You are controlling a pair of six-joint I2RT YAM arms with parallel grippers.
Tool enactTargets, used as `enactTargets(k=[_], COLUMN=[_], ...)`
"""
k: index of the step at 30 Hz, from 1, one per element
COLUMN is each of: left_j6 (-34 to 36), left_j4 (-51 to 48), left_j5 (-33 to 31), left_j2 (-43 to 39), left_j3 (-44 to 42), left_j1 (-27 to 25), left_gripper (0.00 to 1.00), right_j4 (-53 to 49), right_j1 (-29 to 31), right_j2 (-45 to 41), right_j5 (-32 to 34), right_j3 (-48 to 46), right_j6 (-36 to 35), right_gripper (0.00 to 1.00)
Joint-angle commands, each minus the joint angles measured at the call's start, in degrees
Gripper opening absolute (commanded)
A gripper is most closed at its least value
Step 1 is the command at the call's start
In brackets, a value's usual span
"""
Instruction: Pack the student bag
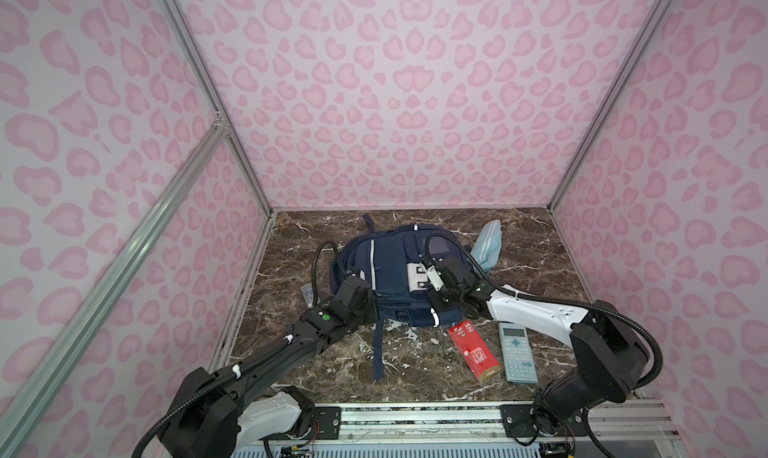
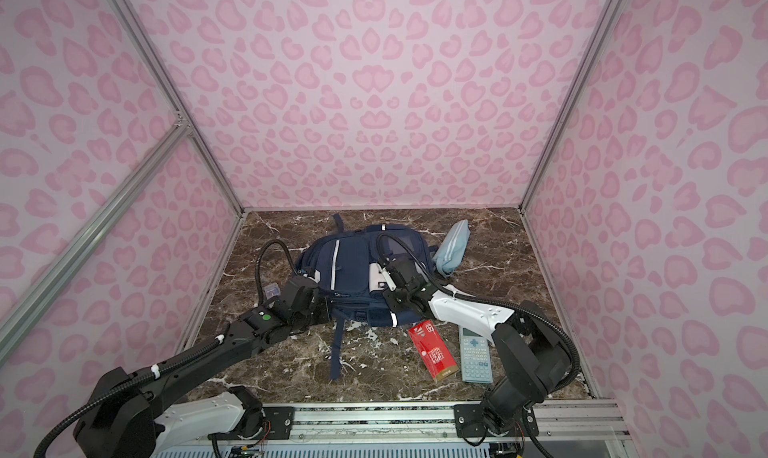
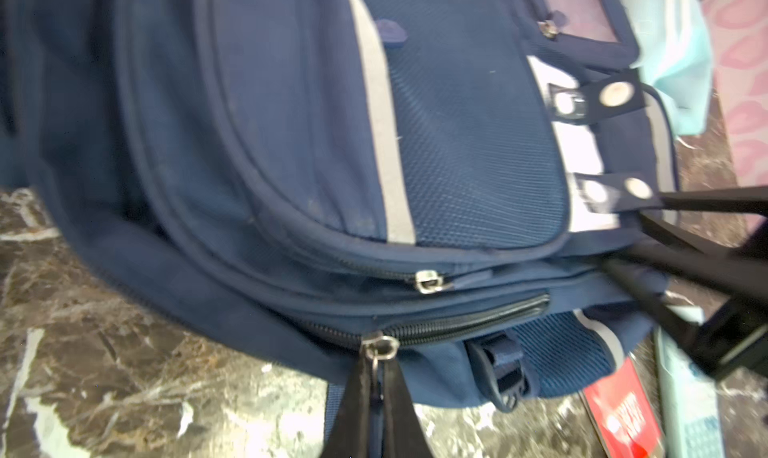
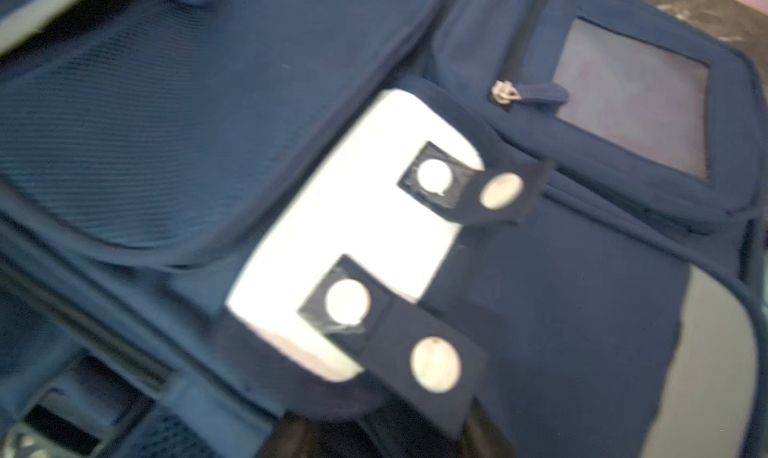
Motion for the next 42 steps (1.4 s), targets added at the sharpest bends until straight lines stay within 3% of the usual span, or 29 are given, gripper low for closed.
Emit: enactTargets(k=[1, 6, 12, 14, 16, 20, 23, 28, 32, 36, 40, 41, 42], left_j6=[-0.4, -1.7, -2.6, -3.0, -2.8, -3.4, -1.2, 1.8, 1.7, 3.5, 1.9, 0.9, -0.8], left_j4=[-1.1, 1.6, 3.2, 4.5, 3.6, 2.9, -0.1, -1.3, 1.6, -3.6, -4.6, -2.8, 0.7], left_j5=[3.6, 8.7, 11.3, 13.3, 11.8, 8.4, 4.6, -8.9, -6.8, -4.8, 6.7, 10.2, 13.9], left_j2=[-1.8, -3.0, -4.6, -5.4, -6.7, -10.1, -11.2, -8.6, -11.0, -17.2, -20.6, -20.9, -21.1], left_j3=[1.4, 1.2, 0.3, -0.5, -1.1, -4.5, -4.4, -4.5, -6.6, -5.6, -6.6, -7.5, -9.3], left_j1=[-0.5, -1.3, -1.4, -1.4, -1.1, 3.8, 7.0, 12.5, 15.5, 15.5, 15.5, 15.5, 15.3], left_gripper=[0.03, 0.03, 0.03, 0.03, 0.03, 0.03, 0.04, 0.04, 0.03, 0.04, 0.03, 0.03, 0.03], right_j4=[4.6, 9.7, 7.9, 8.8, 9.7, 12.3, 11.8, 10.5, 9.4, 7.0, 6.8, 6.9, 7.4], right_j1=[5.1, 9.5, 12.6, 12.8, 12.8, 12.8, 12.7, 11.0, 7.2, 2.4, 1.9, 1.9, 1.9], right_j2=[-2.7, -2.3, 4.3, 6.3, 7.4, 5.5, 3.8, 1.5, 1.5, 4.1, 4.7, 4.4, 4.1], right_j5=[-1.1, -4.1, -4.3, -2.1, 0.4, 1.5, 1.4, -1.2, -0.1, 5.0, 11.5, 11.1, 9.9], right_j3=[-1.3, -2.5, 2.7, 3.4, 3.0, -0.9, -2.7, -5.3, -6.1, -5.1, -4.4, -4.3, -4.5], right_j6=[-3.2, -5.0, -7.0, -6.6, -6.4, -6.2, -7.2, -9.0, -9.3, -5.3, -2.1, -2.0, -1.7], right_gripper=[0.72, 0.72, 0.57, 0.45, 0.19, 0.0, 0.0, 0.0, 0.0, 0.0, 0.01, 0.06, 0.19])
